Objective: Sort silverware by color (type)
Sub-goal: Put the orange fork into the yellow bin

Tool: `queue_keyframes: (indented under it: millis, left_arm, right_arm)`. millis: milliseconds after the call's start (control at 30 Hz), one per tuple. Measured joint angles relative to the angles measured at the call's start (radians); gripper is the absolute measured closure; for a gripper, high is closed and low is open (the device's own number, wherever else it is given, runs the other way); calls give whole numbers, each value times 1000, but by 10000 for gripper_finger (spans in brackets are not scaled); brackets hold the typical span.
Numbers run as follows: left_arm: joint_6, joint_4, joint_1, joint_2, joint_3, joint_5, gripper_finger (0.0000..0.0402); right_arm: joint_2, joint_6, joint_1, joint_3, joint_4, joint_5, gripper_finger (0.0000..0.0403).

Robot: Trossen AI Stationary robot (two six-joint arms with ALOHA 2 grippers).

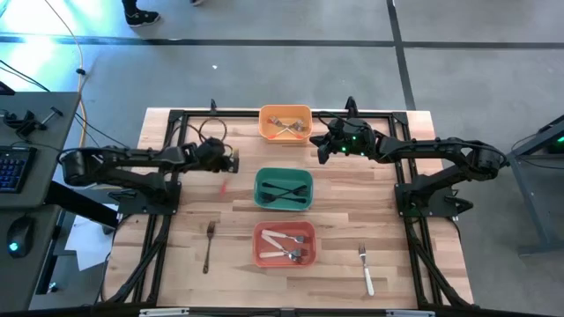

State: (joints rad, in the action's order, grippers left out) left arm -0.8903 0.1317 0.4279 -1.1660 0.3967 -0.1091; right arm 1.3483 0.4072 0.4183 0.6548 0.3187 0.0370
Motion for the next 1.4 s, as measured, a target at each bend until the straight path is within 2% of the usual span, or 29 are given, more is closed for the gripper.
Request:
queue_keyframes:
  millis: [233,367,533,767,1033,1233,1400]
  left_arm:
    - [166,-34,117,-5,128,79,400]
    - [273,-49,182,-66,222,113,401]
    - [438,-48,245,-221,398,190,401]
    - [627,-23,266,-446,706,285,401]
    - [705,29,263,-713,979,317,401]
    - [791,105,263,-856,1116,317,401]
    - [817,143,263,-916,1145,318,401]
  right_arm:
    - [0,15,0,0,0,0,403]
    - [0,15,0,0,0,0,403]
    - [0,15,0,0,0,-1,403]
    - [1,23,0,0,0,-7,403]
    - [1,14,0,0,1,-57,403]
    - [1,14,0,0,1,-93,403]
    - [1,15,0,0,1,-94,403]
